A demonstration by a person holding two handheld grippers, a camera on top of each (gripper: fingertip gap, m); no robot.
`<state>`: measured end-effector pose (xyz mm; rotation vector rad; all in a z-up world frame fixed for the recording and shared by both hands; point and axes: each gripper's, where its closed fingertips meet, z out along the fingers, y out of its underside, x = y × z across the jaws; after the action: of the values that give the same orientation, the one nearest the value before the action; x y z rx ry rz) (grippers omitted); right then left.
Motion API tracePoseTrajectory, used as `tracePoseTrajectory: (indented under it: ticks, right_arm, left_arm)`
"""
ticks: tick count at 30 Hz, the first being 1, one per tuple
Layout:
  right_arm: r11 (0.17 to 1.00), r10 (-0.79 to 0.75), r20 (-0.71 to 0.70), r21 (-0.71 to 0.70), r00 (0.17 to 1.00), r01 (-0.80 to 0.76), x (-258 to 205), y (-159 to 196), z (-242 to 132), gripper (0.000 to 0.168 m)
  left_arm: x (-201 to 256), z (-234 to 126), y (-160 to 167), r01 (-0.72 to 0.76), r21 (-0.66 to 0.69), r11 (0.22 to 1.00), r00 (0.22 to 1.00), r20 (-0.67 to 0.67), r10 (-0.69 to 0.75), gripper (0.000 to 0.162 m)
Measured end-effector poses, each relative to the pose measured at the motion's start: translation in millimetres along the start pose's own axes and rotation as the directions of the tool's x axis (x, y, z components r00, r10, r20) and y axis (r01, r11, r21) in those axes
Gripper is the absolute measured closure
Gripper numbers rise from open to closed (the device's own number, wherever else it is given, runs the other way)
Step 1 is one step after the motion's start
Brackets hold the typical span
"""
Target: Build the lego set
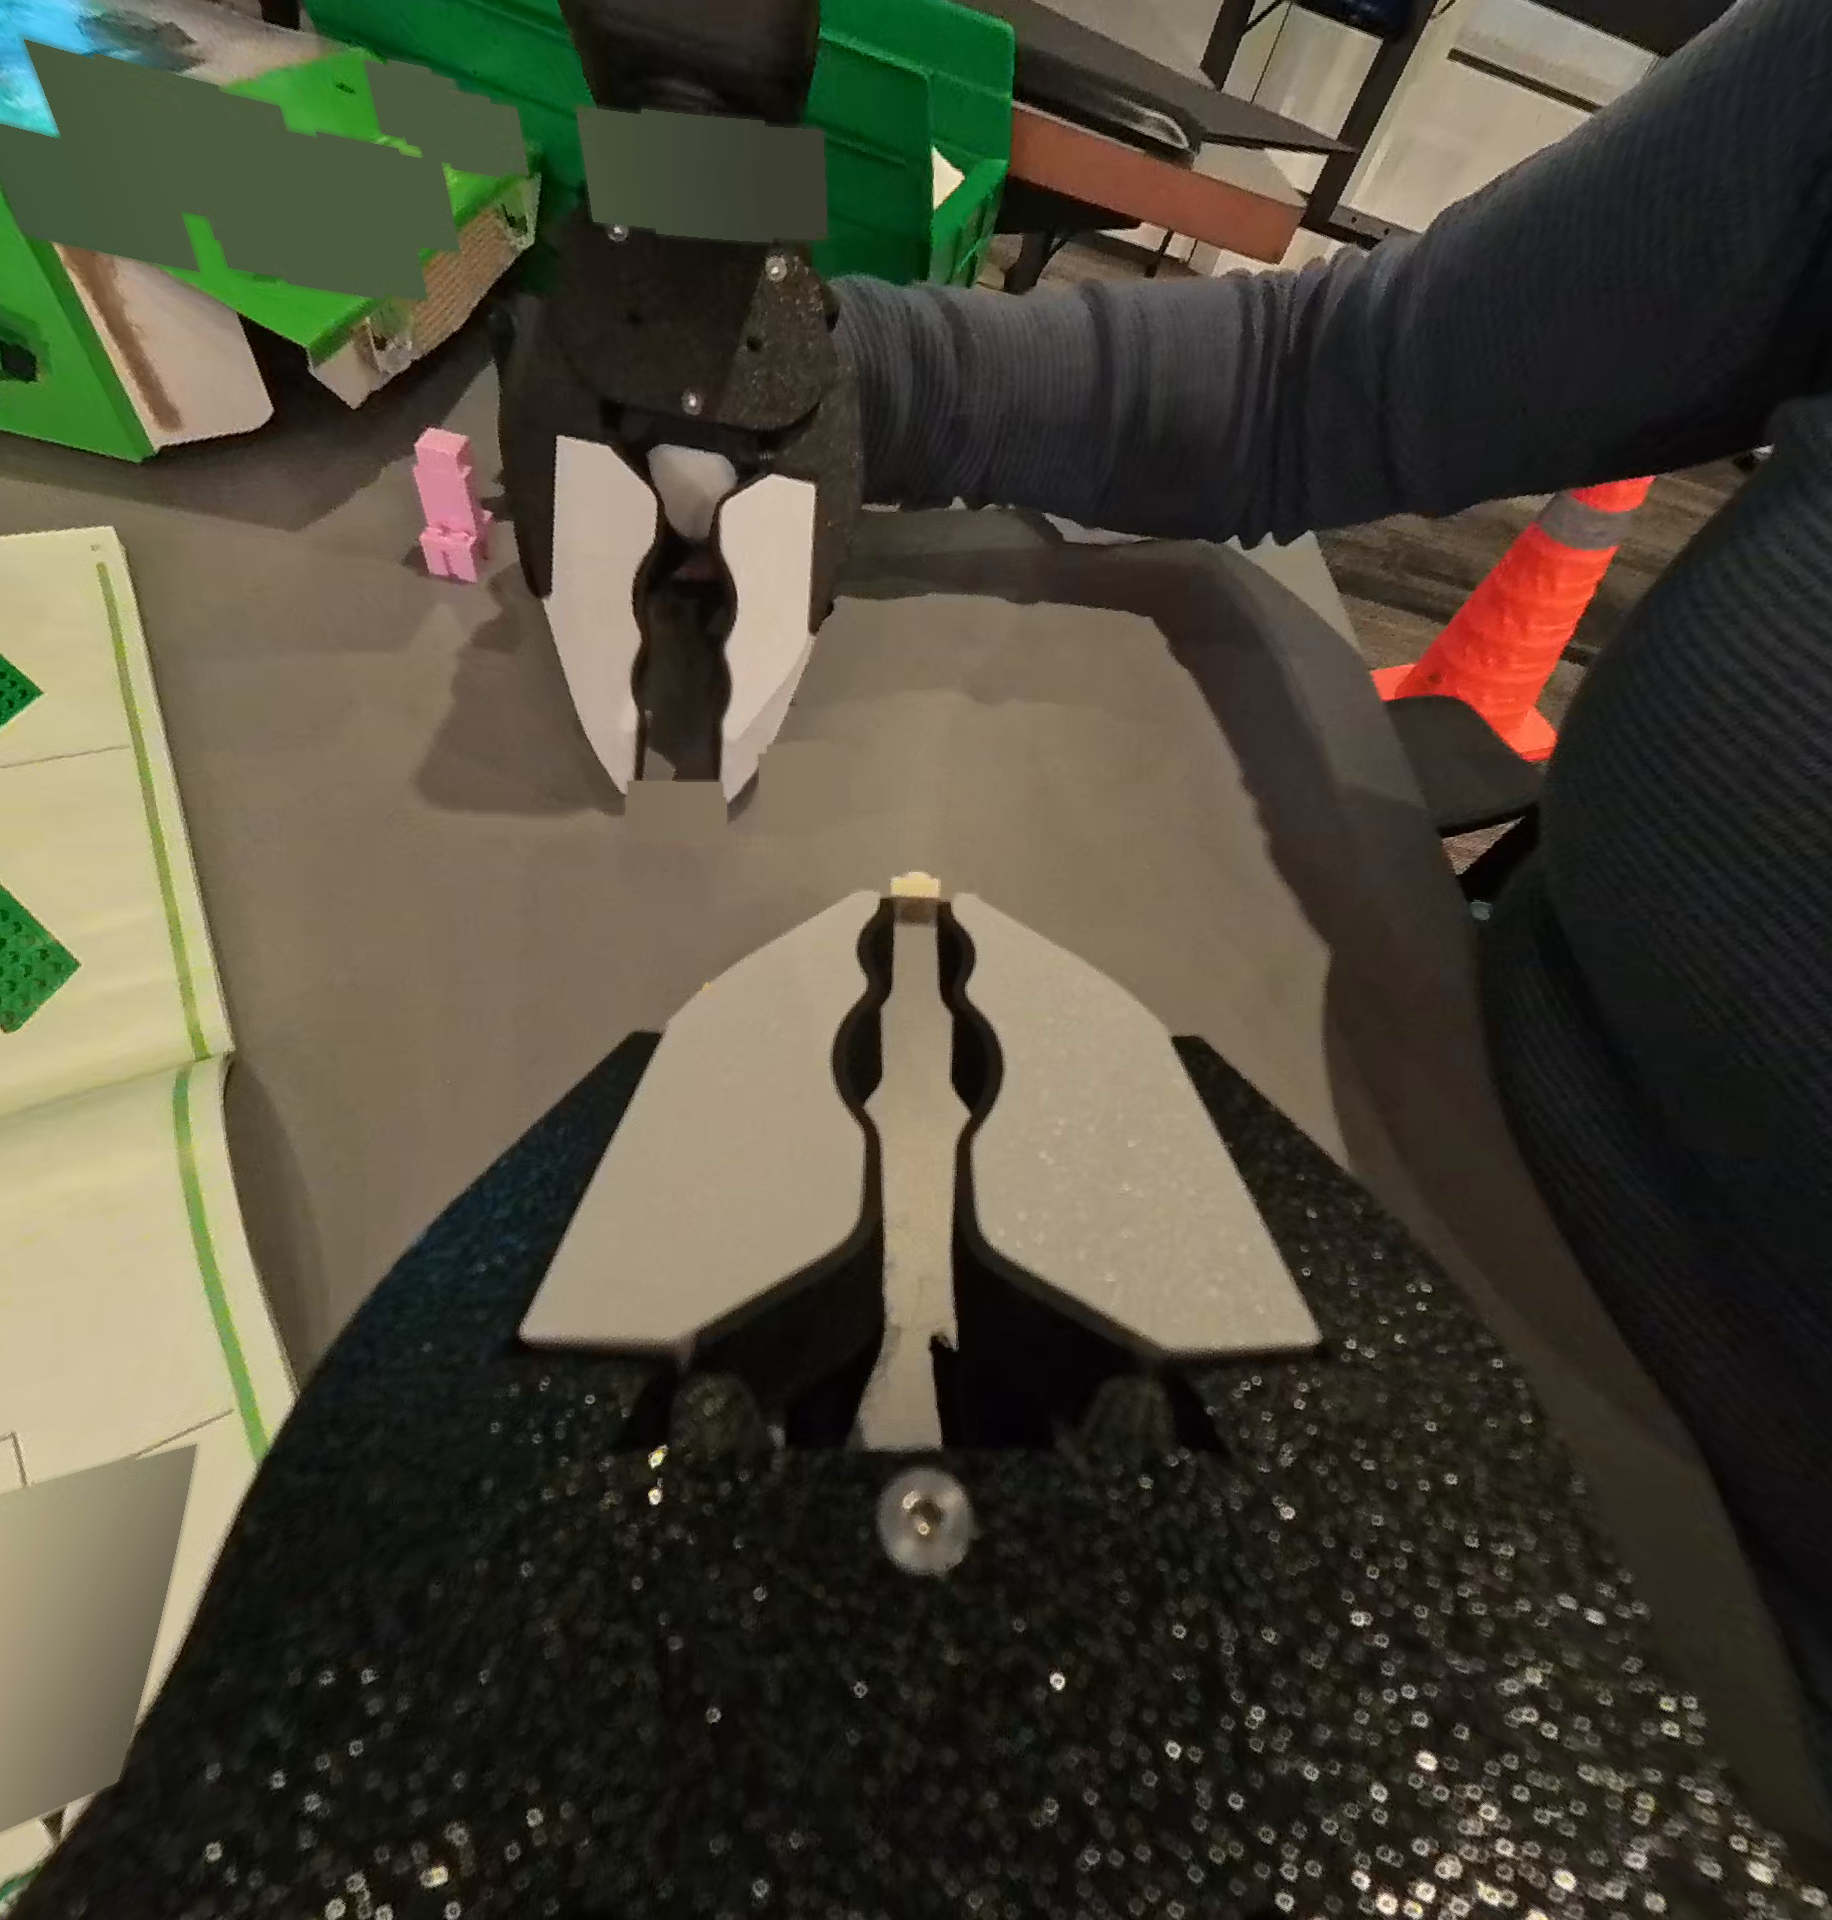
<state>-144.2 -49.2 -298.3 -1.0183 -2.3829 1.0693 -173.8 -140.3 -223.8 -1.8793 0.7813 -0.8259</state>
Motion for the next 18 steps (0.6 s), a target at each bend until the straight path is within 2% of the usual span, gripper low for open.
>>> tracePoseTrajectory:
  ticks: [4, 12, 18]
  right_arm:
    - [1.0, 0.005, -0.01, 0.003, 1.0, -0.005, 2.3, -0.3, -0.1, 0.152]
    - [1.0, 0.009, -0.017, 0.002, 1.0, -0.009, 2.5, -0.6, 0.2, 0.152]
    - [1.0, -0.01, 0.014, 0.003, 1.0, 0.01, -0.8, -1.2, 1.0, 0.145]
  left_arm:
    - [0.3, 0.7, -2.7, 0.013, 0.013, 1.0, 1.0, -0.007, -0.013, 0.154]
    - [-4.2, 0.5, 0.4, 0.084, 0.058, 0.995, 0.996, -0.022, -0.083, 0.154]
    - [-5.2, -0.2, 4.7, 0.099, 0.059, 0.993, 0.995, -0.037, -0.097, 0.154]
